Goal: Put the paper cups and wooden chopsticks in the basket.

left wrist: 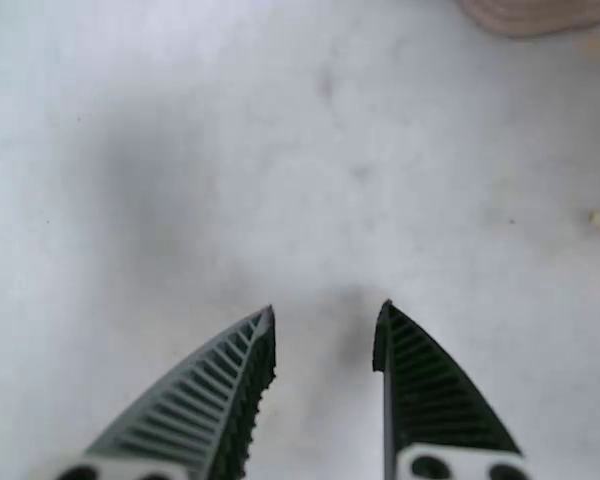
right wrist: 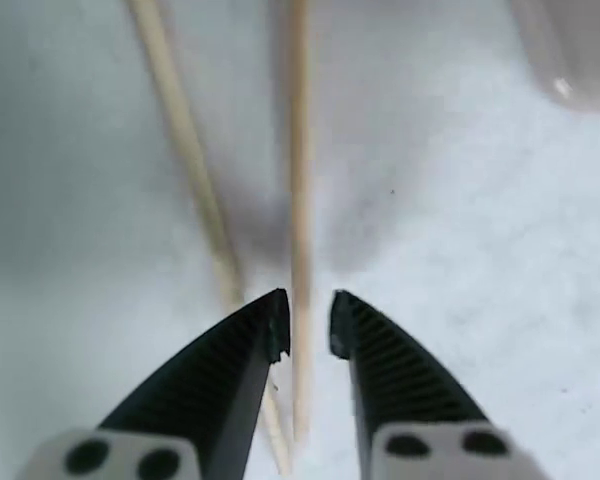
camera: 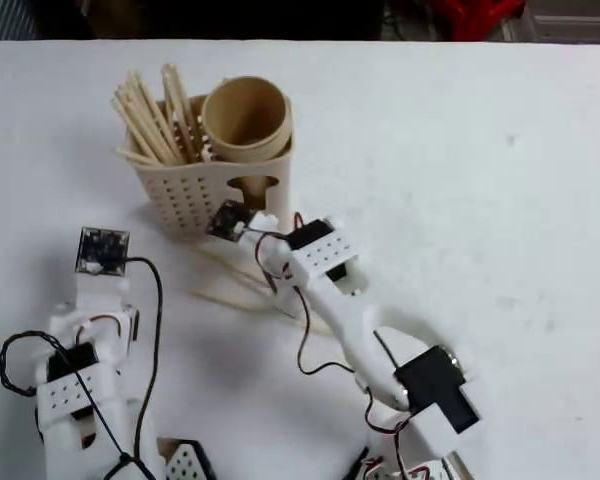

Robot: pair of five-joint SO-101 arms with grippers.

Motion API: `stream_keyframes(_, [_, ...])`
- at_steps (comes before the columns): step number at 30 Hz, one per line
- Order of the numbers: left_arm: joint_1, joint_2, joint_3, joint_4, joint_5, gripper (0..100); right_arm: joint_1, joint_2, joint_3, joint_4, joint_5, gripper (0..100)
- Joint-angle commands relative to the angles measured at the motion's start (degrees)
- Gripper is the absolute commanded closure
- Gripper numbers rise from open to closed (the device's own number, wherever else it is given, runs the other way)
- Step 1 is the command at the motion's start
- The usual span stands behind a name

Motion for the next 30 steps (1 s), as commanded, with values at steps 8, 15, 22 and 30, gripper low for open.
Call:
stream_keyframes(8, [0.57, -1.1, -0.35, -0.88, 0.53, 83, -6.29, 0.22, -7.21, -1.45, -0.09, 80.4])
stream_keyframes(15, [0.57, -1.1, -0.35, -0.88, 0.53, 83, -8.75, 8.13, -9.41, -12.88, -1.23, 80.3])
stream_keyframes(22, [0.57, -1.1, -0.35, -0.88, 0.53, 83, -8.57, 14.46, -9.76, -16.04, -1.41, 82.4])
stream_keyframes(30, [0.57, -1.1, -0.35, -0.88, 0.53, 83, -8.66, 12.18, -10.37, -11.65, -4.57, 98.4])
